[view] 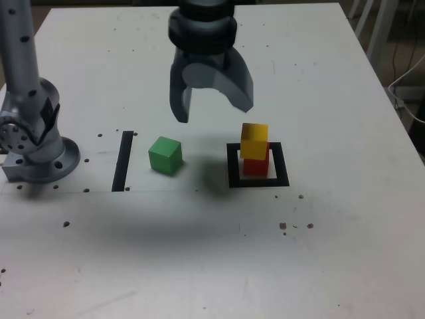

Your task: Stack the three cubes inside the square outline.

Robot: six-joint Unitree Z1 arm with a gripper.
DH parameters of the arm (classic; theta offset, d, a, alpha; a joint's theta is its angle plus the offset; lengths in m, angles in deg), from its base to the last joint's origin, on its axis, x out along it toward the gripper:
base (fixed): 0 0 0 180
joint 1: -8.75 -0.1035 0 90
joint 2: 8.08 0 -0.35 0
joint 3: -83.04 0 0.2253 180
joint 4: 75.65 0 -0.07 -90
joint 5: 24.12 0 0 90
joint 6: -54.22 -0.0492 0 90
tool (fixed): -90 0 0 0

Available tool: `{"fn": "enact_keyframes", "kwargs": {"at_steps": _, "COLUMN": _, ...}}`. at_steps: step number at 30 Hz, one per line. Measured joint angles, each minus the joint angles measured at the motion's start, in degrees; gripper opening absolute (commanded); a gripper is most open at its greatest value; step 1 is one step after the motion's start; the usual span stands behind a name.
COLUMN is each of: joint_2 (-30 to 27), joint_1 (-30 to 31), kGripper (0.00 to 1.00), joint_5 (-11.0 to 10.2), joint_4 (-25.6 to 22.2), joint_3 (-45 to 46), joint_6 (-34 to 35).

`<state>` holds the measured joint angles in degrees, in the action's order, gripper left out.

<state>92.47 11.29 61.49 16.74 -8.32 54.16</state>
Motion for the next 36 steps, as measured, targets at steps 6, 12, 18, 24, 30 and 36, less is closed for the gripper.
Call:
{"fn": "enact_keyframes", "kwargs": {"at_steps": 6, "joint_2": -5.9, "joint_1": -0.3, "kGripper": 0.99, "joint_5": 0.6, "joint_4": 2.6, "joint_3": 10.6, "joint_6": 0.0}}
{"fn": "enact_keyframes", "kwargs": {"at_steps": 12, "joint_2": -8.3, "joint_1": -0.3, "kGripper": 0.99, "joint_5": 0.8, "joint_4": 6.1, "joint_3": 18.3, "joint_6": -1.3}}
{"fn": "enact_keyframes", "kwargs": {"at_steps": 18, "joint_2": -8.5, "joint_1": -0.3, "kGripper": 0.99, "joint_5": 0.1, "joint_4": 9.6, "joint_3": 21.7, "joint_6": -3.7}}
{"fn": "enact_keyframes", "kwargs": {"at_steps": 24, "joint_2": -7.5, "joint_1": -0.3, "kGripper": 0.97, "joint_5": -0.5, "joint_4": 11.3, "joint_3": 22.7, "joint_6": -6.0}}
{"fn": "enact_keyframes", "kwargs": {"at_steps": 30, "joint_2": -5.1, "joint_1": -0.3, "kGripper": 0.94, "joint_5": -0.8, "joint_4": 13.2, "joint_3": 23.5, "joint_6": -7.4}}
{"fn": "enact_keyframes", "kwargs": {"at_steps": 36, "joint_2": -2.8, "joint_1": -0.3, "kGripper": 0.9, "joint_5": -0.8, "joint_4": 14.5, "joint_3": 23.6, "joint_6": -8.0}}
